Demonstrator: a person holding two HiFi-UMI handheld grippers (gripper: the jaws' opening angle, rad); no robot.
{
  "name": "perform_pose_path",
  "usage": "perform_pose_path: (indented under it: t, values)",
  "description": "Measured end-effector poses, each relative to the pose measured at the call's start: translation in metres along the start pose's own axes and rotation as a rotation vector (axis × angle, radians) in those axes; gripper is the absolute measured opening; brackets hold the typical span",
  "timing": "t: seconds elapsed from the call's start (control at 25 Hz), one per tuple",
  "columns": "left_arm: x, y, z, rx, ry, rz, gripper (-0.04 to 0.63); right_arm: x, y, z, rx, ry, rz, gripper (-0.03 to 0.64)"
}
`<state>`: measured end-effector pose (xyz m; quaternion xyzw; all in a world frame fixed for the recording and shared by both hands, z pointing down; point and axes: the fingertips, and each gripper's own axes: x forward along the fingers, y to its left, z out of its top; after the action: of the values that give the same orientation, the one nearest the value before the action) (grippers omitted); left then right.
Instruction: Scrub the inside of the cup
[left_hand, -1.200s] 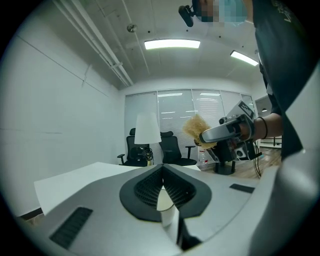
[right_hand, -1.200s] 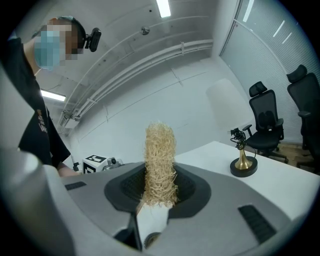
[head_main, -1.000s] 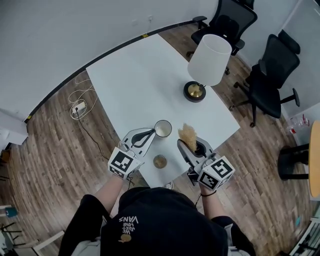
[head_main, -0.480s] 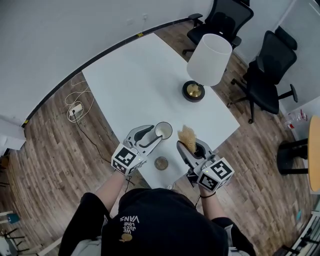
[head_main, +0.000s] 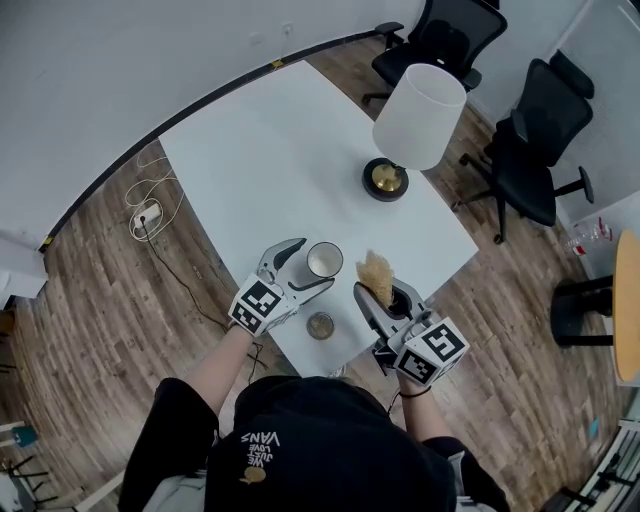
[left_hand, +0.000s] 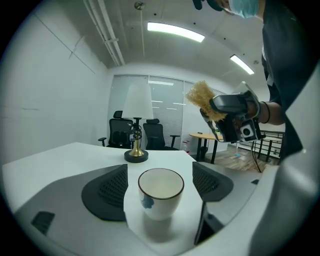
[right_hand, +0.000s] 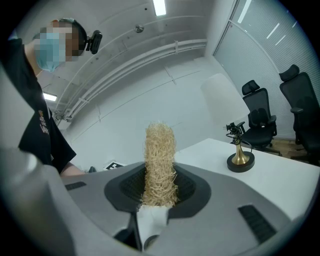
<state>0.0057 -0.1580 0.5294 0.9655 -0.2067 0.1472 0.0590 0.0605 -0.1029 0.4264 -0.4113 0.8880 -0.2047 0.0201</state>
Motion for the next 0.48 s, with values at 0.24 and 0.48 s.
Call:
perform_pose_path:
  t: [0.24,0.48]
  values:
    - [0.013,0.001,-0.022,-0.013,0.071,-0.016,0.396,0.001,-0.001,-0.005,0.005,0.011,0.002,0.094]
    - [0.028,0.001,-0.039,-0.010,0.139,-0.049,0.398,0.004,-0.003,-0.007,0.011,0.017,0.009,0.094]
